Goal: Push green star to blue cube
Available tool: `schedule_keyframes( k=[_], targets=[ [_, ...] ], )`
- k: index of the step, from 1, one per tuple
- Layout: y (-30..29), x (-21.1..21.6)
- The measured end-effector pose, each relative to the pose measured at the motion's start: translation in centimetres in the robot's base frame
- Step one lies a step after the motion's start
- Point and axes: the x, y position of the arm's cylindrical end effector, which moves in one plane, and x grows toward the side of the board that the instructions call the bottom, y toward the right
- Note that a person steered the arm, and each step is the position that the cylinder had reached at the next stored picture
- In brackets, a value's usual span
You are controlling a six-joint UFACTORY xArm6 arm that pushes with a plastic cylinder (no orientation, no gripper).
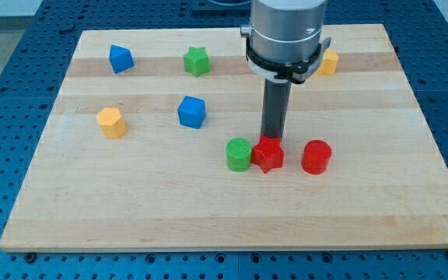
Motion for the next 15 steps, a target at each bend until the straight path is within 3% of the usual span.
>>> schedule_keyframes(
  k=[1, 5, 7, 10, 11, 13, 14, 15],
  targets=[
    [0.1, -1.2],
    [0.1, -15.8],
    [-2.5, -21.0],
    [-11.9, -20.5],
    [-13.7, -18.3],
    [-14.4, -12.4],
    [-14.5, -11.5],
    [-14.5, -13.3]
  ],
)
